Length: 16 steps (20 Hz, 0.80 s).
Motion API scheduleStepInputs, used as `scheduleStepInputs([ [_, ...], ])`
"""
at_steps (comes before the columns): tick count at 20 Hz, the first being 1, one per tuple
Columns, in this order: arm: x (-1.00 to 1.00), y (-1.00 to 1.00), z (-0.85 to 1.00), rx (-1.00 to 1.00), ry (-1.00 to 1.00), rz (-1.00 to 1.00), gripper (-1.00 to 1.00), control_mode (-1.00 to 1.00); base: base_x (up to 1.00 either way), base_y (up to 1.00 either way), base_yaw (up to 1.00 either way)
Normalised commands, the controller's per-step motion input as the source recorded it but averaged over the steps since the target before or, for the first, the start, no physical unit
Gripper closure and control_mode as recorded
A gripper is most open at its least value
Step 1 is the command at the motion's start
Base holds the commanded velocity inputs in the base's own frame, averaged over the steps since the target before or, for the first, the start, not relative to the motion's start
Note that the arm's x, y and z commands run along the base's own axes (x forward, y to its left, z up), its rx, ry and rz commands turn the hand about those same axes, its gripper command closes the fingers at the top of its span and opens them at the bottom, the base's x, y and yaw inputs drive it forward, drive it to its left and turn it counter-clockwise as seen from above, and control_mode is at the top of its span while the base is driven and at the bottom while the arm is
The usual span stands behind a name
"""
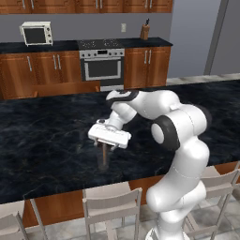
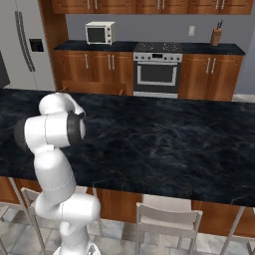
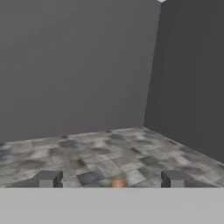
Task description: Take a straw from the drawer in front and place it inside the glass cup on the dining counter.
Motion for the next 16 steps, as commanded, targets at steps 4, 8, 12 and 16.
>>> scheduleStepInputs([
  [4,0.00,-0.11,0.00,0.00,-0.13,0.00,-1.00,-1.00,0.00,0.00,0.00],
  [8,0.00,-0.06,0.00,-0.08,-0.26,0.00,-1.00,-1.00,0.00,0.00,0.00],
  [12,-0.08,0.00,0.14,-0.22,-0.50,0.00,-1.00,-1.00,0.00,0.00,0.00],
  [16,-0.05,0.00,0.41,-0.21,-0.58,0.00,-1.00,-1.00,0.00,0.00,0.00],
])
